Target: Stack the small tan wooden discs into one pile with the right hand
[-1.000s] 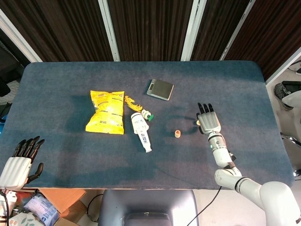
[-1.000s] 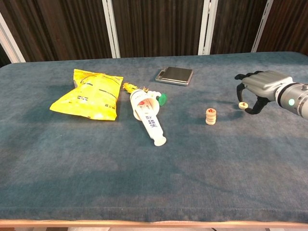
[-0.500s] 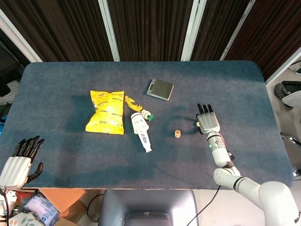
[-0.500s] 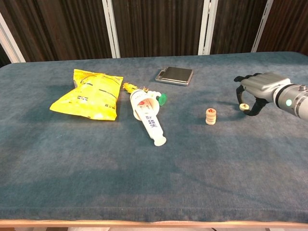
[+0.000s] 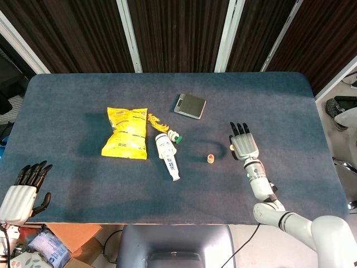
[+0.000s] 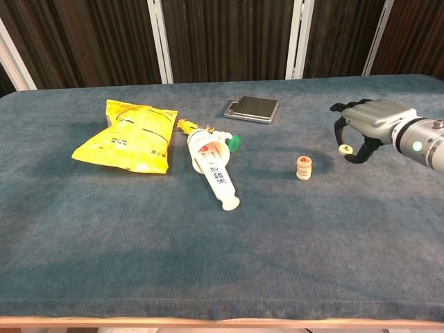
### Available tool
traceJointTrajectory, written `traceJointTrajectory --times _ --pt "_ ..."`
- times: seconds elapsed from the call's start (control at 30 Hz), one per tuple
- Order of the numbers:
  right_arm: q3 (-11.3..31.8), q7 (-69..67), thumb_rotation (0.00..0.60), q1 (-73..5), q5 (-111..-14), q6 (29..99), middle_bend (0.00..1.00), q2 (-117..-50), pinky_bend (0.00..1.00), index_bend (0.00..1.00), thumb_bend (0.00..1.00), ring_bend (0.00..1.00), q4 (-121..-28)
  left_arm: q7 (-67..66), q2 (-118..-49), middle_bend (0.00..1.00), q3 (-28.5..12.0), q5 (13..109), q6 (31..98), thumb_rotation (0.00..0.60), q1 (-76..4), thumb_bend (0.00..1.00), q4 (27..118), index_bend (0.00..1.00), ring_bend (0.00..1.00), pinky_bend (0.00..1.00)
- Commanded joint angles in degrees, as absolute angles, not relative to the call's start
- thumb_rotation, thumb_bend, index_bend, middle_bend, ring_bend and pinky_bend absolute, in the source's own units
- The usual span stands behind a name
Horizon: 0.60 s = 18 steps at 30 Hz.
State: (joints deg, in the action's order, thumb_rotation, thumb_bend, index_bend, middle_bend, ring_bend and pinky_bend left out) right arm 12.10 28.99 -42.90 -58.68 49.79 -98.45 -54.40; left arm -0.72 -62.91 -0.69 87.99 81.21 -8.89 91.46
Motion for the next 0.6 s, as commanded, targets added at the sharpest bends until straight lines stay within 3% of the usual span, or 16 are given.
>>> traceJointTrajectory --times 0.03,0.3,0.6 --pt "12.2 27.8 0.600 -41.9 -61.1 53.0 0.04 -95.2 0.00 0.68 0.48 0.00 -60.5 -0.7 -62.9 0.00 -0.8 87.8 81.1 0.600 -8.9 0.51 91.5 0.00 0.00 0.04" --pt "11.0 28.2 0.600 -40.9 -63.6 54.9 0.04 -90.5 0.00 0.67 0.48 0.00 -72.9 0.0 -62.7 0.00 -1.0 87.4 81.3 0.600 -8.9 0.51 91.5 0.00 0.00 0.04" --pt "10.6 30.6 0.600 -41.9 -62.3 54.4 0.04 -91.3 0.00 0.67 0.48 0.00 -74.3 0.5 -62.6 0.00 -0.9 87.8 81.7 0.600 -8.7 0.51 91.3 0.00 0.00 0.04"
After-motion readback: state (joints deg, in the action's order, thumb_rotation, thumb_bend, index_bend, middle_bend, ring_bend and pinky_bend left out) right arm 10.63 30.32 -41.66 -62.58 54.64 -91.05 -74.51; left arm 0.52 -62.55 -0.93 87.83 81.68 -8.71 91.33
